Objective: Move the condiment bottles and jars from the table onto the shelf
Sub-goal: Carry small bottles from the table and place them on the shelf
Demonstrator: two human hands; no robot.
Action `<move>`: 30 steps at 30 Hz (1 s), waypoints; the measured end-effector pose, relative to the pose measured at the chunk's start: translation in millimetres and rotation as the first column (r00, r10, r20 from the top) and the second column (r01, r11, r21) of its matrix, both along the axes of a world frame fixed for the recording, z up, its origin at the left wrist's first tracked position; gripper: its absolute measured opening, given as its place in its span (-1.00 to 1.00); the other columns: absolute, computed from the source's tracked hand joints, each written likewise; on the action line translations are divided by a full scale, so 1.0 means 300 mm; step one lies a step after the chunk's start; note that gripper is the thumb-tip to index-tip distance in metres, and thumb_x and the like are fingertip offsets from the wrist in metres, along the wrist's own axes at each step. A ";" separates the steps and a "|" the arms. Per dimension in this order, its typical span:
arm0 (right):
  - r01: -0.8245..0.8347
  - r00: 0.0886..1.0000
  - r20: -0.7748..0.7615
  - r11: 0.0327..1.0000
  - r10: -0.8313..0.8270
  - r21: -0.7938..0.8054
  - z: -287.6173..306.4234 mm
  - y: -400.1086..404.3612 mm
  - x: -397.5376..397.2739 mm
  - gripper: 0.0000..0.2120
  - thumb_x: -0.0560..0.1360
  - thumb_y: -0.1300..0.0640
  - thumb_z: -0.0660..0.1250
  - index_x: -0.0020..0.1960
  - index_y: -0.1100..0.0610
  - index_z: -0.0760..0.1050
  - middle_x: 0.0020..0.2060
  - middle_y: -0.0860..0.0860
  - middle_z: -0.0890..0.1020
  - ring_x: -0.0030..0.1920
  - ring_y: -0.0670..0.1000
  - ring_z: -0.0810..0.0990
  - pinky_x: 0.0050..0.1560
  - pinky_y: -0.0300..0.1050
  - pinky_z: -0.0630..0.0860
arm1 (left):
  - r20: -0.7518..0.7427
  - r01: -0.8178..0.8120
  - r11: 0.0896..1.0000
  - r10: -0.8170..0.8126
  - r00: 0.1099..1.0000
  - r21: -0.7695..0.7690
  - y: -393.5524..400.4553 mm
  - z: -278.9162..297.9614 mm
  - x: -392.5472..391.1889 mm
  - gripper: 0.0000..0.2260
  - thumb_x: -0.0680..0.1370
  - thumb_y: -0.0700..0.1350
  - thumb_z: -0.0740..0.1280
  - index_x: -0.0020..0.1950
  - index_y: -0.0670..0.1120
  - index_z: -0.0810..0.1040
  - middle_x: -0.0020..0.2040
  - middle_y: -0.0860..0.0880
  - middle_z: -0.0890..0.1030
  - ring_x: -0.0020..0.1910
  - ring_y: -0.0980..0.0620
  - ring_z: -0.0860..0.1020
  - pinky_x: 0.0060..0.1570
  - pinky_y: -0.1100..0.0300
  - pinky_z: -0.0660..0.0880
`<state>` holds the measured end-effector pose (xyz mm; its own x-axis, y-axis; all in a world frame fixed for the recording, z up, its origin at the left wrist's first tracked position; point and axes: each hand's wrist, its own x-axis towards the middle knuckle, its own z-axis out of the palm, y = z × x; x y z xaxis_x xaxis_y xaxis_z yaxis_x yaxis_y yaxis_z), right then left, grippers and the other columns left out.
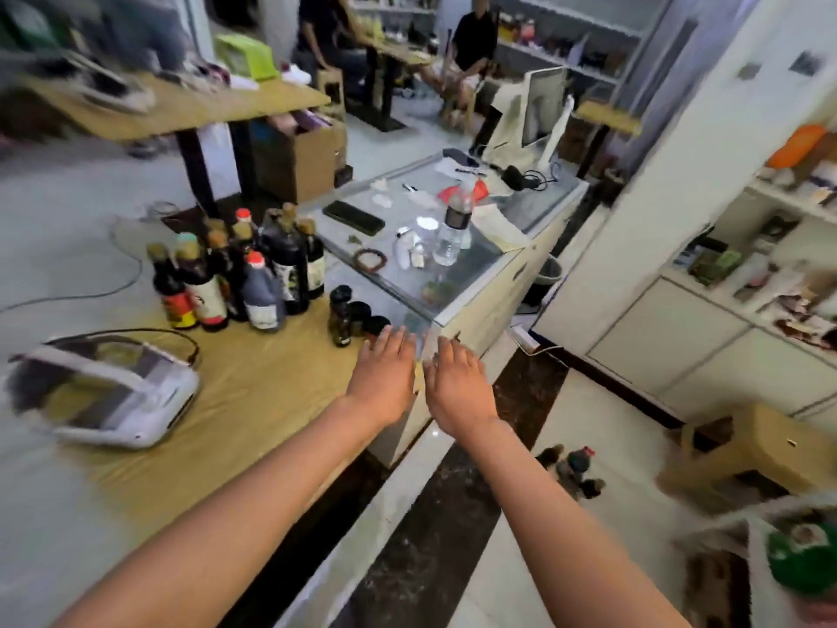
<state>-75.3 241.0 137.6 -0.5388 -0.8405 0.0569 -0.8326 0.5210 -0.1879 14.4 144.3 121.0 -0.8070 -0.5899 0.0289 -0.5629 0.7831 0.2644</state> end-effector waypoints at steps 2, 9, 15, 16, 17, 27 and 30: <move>-0.046 0.999 0.027 0.999 0.046 0.011 -0.021 -0.126 0.051 -0.51 0.68 -0.02 0.01 0.51 0.23 0.20 0.43 0.20 0.37 0.43 0.21 0.32 0.44 0.09 0.25 | 0.016 -0.060 0.998 0.060 0.998 0.014 -0.104 -0.040 0.068 -0.53 0.67 -0.08 0.03 0.57 -0.12 0.04 0.59 -0.10 0.04 0.57 -0.08 -0.03 0.47 -0.06 0.10; -0.100 0.987 0.130 0.995 0.096 0.029 -0.097 -0.402 0.109 -0.57 0.68 -0.02 0.00 0.44 0.21 0.26 0.34 0.20 0.46 0.34 0.23 0.41 0.34 0.10 0.33 | 0.017 -0.203 0.971 0.203 0.979 0.124 -0.311 -0.150 0.190 -0.56 0.66 -0.11 0.06 0.54 -0.11 0.13 0.57 -0.11 0.14 0.55 -0.08 0.07 0.46 -0.08 0.16; -0.042 0.956 0.293 0.997 0.020 0.071 -0.208 -0.523 0.028 -0.65 0.66 0.03 0.04 0.31 0.23 0.33 0.23 0.23 0.50 0.22 0.25 0.47 0.17 0.12 0.46 | 0.002 -0.304 0.907 0.317 0.948 0.292 -0.399 -0.250 0.188 -0.55 0.67 -0.04 0.07 0.52 -0.18 0.16 0.51 -0.13 0.24 0.49 -0.09 0.17 0.42 0.04 0.21; -0.038 0.949 0.316 0.996 0.010 0.085 -0.232 -0.540 0.000 -0.67 0.65 0.04 0.06 0.28 0.23 0.34 0.22 0.23 0.50 0.22 0.25 0.48 0.15 0.12 0.47 | 0.015 -0.327 0.890 0.340 0.940 0.317 -0.410 -0.275 0.175 -0.55 0.67 -0.03 0.07 0.52 -0.17 0.16 0.51 -0.13 0.24 0.49 -0.08 0.18 0.41 0.04 0.22; -0.039 0.943 0.334 0.994 0.004 0.099 -0.257 -0.557 -0.031 -0.69 0.65 0.04 0.07 0.27 0.22 0.34 0.22 0.22 0.50 0.21 0.25 0.48 0.14 0.11 0.48 | 0.026 -0.348 0.875 0.361 0.932 0.336 -0.422 -0.298 0.158 -0.55 0.67 -0.02 0.08 0.52 -0.17 0.17 0.51 -0.13 0.25 0.49 -0.08 0.19 0.41 0.04 0.23; -0.103 0.809 0.587 0.990 0.029 0.093 -0.475 -0.887 -0.258 -0.52 0.56 0.14 0.29 0.44 0.19 0.28 0.32 0.21 0.45 0.33 0.24 0.43 0.23 0.06 0.44 | 0.041 -0.502 0.833 0.507 0.861 0.235 -0.676 -0.391 -0.062 -0.64 0.64 -0.06 0.14 0.40 -0.17 0.32 0.37 -0.13 0.37 0.30 -0.13 0.37 0.16 0.02 0.45; -0.176 0.787 0.612 0.979 0.076 0.104 -0.541 -0.964 -0.283 -0.47 0.52 0.10 0.36 0.43 0.18 0.30 0.31 0.18 0.46 0.32 0.23 0.44 0.22 0.09 0.47 | 0.011 -0.522 0.822 0.534 0.845 0.228 -0.780 -0.397 -0.144 -0.62 0.63 -0.14 0.16 0.44 -0.15 0.30 0.41 -0.13 0.35 0.34 -0.15 0.38 0.22 0.02 0.43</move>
<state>-160.3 -48.1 -24.6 -0.3100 -0.8746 -0.3727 -0.6359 0.4822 -0.6027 -28.7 -89.7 2.0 -0.3708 -0.9215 -0.1152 -0.8549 0.2903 0.4300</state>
